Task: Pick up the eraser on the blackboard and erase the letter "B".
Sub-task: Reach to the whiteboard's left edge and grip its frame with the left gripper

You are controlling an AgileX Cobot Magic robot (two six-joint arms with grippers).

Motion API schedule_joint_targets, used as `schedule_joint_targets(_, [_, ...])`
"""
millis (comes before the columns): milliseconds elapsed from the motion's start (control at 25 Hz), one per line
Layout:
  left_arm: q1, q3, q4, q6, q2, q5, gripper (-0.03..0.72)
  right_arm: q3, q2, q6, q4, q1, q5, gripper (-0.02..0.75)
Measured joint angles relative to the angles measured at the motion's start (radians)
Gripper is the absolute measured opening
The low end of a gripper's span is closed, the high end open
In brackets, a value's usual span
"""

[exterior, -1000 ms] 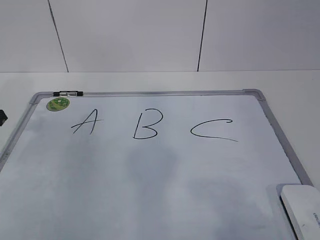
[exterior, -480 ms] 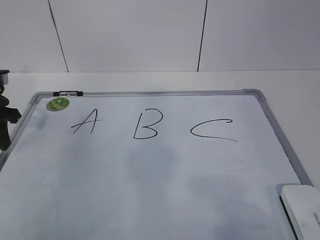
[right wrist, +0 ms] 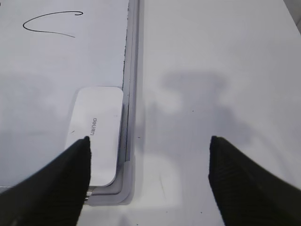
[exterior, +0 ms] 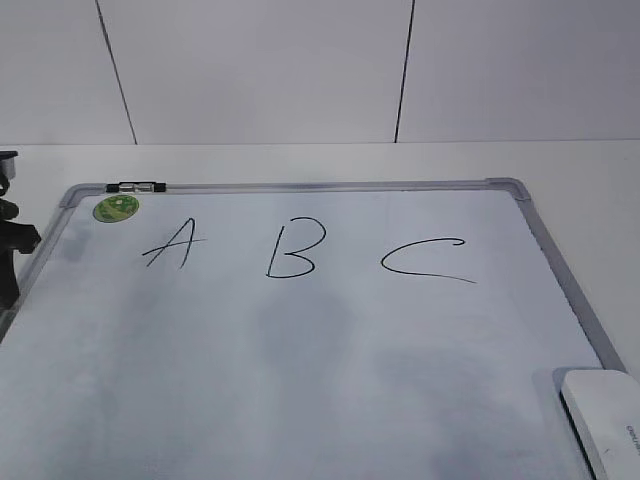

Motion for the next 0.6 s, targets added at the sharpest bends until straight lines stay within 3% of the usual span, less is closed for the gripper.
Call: schedule_joint_targets(600, [0.025,0.0,-0.069,0.046,0.0,0.0,0.211,0.0,0.0,0.002,0.0,0.0,0.0,0.586])
